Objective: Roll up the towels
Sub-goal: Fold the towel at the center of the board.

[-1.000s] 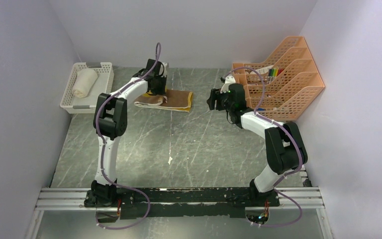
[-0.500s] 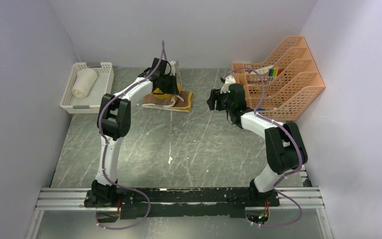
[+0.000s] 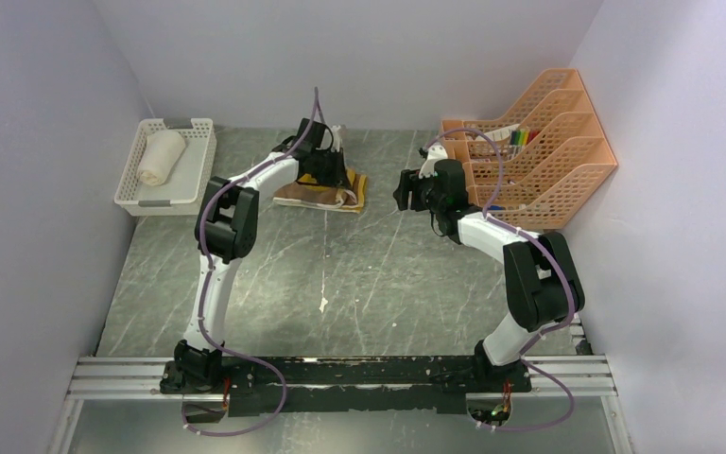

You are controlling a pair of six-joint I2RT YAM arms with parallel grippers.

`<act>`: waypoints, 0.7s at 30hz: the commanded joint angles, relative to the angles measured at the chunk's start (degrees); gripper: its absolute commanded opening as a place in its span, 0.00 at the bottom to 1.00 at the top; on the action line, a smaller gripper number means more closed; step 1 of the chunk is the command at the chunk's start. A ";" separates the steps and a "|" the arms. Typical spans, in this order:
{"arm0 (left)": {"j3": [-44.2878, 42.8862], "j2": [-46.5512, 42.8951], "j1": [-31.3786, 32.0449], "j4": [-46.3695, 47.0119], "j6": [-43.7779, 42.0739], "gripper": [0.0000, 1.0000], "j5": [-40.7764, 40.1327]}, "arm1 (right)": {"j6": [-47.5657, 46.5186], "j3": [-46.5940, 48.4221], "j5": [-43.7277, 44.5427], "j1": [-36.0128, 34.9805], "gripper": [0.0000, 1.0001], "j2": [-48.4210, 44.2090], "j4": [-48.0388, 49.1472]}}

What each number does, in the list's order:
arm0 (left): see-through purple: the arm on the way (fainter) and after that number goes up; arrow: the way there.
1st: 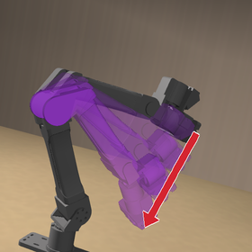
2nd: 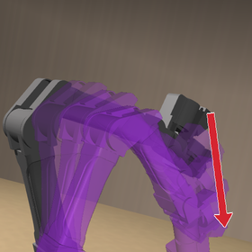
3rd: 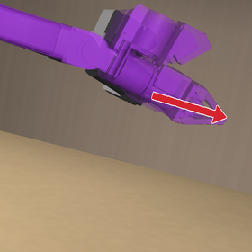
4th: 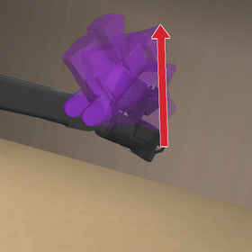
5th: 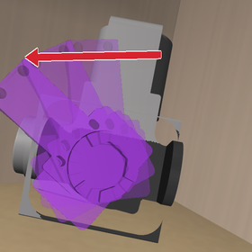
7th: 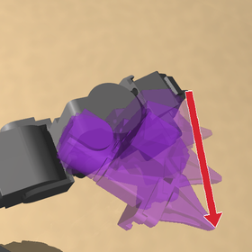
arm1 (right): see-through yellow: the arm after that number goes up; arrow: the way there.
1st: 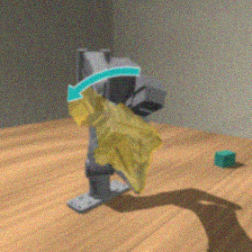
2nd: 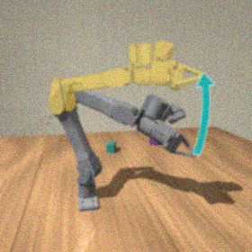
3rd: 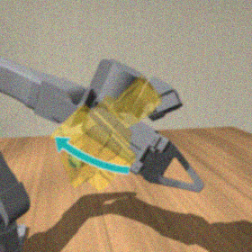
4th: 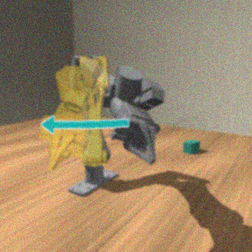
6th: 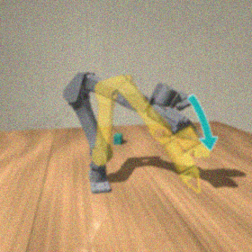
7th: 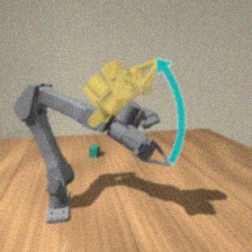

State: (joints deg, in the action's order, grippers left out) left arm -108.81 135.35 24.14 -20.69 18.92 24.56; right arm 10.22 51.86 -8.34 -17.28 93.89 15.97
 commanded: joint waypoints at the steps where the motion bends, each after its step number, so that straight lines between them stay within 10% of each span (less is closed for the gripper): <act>1: -1.60 -0.32 0.64 3.69 3.83 0.15 2.57 | -0.59 -0.27 0.00 -0.19 0.63 0.07 0.16; 14: -0.69 0.00 1.00 6.26 7.50 0.29 1.06 | -0.56 0.00 -0.25 -0.14 0.64 0.61 -0.06; 21: -0.49 -1.63 1.27 6.61 6.88 0.71 1.20 | -0.47 0.25 -0.37 -0.21 0.64 1.26 -0.07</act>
State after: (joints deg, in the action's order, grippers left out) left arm -108.81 135.35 24.73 -16.34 25.91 24.91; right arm 10.22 51.86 -8.38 -17.28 94.15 15.94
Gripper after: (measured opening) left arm 0.664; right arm 0.637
